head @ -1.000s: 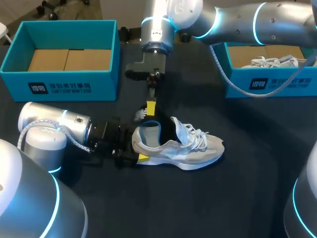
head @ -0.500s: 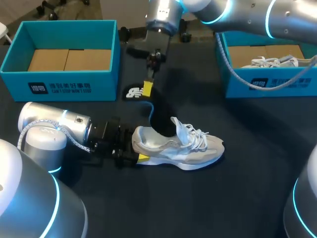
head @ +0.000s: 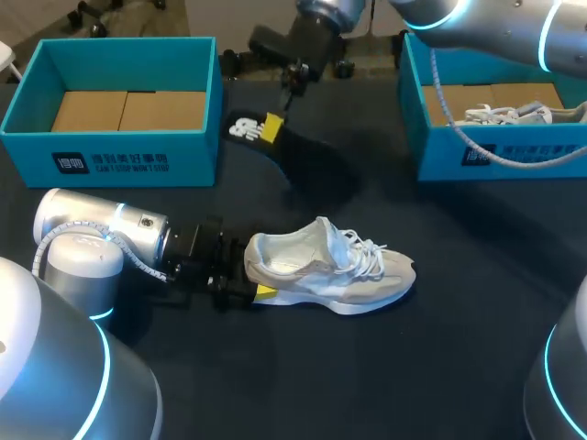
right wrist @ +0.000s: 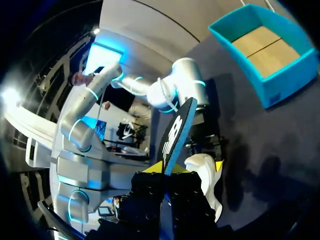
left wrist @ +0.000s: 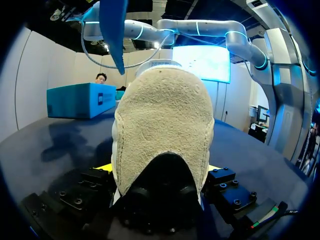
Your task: Take the shoe out of the shoebox, open the shoe tongue, remove and reinsert the insole, then place the shoe into the shoebox
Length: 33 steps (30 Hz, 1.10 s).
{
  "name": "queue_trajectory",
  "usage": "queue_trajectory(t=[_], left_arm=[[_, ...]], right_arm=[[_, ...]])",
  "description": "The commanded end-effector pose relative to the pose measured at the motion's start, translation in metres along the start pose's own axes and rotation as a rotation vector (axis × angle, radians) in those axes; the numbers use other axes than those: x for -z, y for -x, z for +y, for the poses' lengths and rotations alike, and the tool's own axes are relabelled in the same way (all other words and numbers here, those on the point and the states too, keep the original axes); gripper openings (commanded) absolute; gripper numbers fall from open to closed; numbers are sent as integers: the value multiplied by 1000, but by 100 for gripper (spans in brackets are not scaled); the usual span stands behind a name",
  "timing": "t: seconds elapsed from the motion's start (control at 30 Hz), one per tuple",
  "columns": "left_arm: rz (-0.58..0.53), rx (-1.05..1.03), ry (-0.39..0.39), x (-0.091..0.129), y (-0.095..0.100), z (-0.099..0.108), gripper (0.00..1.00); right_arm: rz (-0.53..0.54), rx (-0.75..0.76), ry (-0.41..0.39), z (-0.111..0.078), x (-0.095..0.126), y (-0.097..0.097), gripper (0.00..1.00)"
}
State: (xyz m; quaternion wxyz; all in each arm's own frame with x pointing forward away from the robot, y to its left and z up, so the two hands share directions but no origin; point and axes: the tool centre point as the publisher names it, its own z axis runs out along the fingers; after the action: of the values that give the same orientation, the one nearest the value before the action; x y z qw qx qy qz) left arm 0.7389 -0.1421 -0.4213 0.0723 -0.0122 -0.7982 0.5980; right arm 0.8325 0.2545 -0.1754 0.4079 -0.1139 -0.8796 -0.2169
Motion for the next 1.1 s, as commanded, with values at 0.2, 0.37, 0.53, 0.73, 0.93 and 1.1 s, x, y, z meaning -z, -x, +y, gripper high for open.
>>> queue_trajectory(t=[0.2, 0.37, 0.53, 0.73, 0.93, 1.1], left_arm=[[-1, 0, 1, -1, 0, 1, 0], [-1, 0, 1, -1, 0, 1, 0], [-1, 0, 1, -1, 0, 1, 0], [-1, 0, 1, -1, 0, 1, 0], [-1, 0, 1, -1, 0, 1, 0], [-1, 0, 1, -1, 0, 1, 0]], right_arm=[[-214, 17, 196, 3, 29, -7, 0], [-266, -4, 301, 11, 46, -10, 0], [-323, -18, 421, 19, 57, -15, 0], [-334, -12, 422, 20, 60, -16, 0], [-334, -12, 422, 20, 60, -16, 0], [-334, -12, 422, 20, 60, -16, 0]])
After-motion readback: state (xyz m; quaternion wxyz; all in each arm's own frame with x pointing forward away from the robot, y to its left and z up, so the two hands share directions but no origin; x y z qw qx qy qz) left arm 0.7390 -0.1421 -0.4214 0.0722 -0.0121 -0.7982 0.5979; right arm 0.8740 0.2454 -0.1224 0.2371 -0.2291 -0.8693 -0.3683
